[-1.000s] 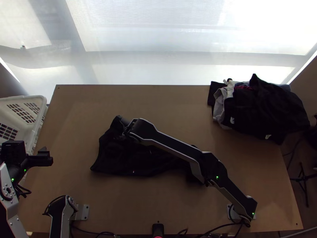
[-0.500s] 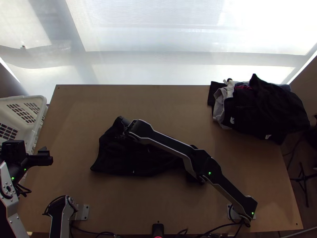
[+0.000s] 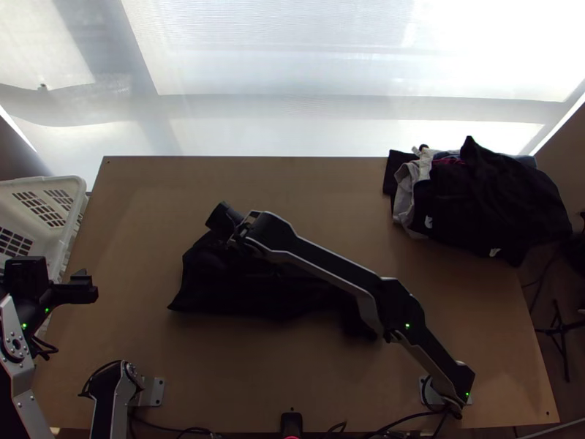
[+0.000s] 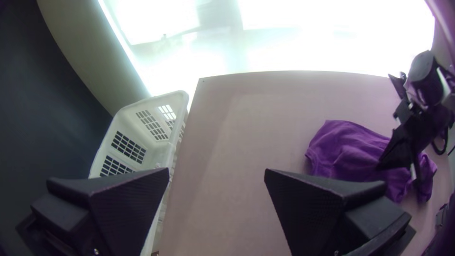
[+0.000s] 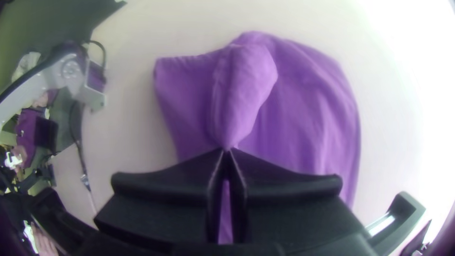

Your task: Fold the t-shirt

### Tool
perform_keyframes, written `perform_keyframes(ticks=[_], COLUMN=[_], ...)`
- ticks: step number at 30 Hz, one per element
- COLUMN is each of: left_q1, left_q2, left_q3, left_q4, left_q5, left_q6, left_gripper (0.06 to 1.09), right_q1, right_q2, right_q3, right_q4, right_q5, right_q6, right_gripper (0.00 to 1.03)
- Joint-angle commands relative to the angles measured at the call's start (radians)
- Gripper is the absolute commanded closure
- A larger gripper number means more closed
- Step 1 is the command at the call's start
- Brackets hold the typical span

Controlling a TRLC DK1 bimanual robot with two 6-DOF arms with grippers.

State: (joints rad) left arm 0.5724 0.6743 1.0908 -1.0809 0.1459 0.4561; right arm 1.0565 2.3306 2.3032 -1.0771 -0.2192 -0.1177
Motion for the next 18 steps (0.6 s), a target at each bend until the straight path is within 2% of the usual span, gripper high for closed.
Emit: perform_keyframes(ticks=[1,5,11,14,18], left_q1=[-0.045,-0.135,-0.325,-0.434,-0.617], left_q2=[0.025,0.057,0.156,0.228,0.330], left_q3=[-0.008,-0.017,-0.020,-0.020,-0.017], left_q4=[0.024,0.059,0.168,0.230,0.322], left_q5=[0.004,0.003,0.001,-0.016,-0.091], left_q6=[-0.007,-0.031,-0.099,-0.137,-0.163], left_gripper=[0.11,0.11,0.11,0.11,0.11], right_q1=[-0.041,-0.164,-0.443,-0.655,-0.938], right_q2=[-0.267,-0.418,-0.711,-0.797,-0.878], right_q3=[-0.019,-0.077,-0.389,-0.524,-0.702], right_q4=[-0.144,-0.350,-0.353,-0.353,-0.350], right_q5=[-0.023,-0.106,-0.105,-0.105,-0.105], right_q6=[-0.051,-0.125,-0.166,-0.166,-0.188], right_gripper=[1.00,1.00,1.00,1.00,1.00])
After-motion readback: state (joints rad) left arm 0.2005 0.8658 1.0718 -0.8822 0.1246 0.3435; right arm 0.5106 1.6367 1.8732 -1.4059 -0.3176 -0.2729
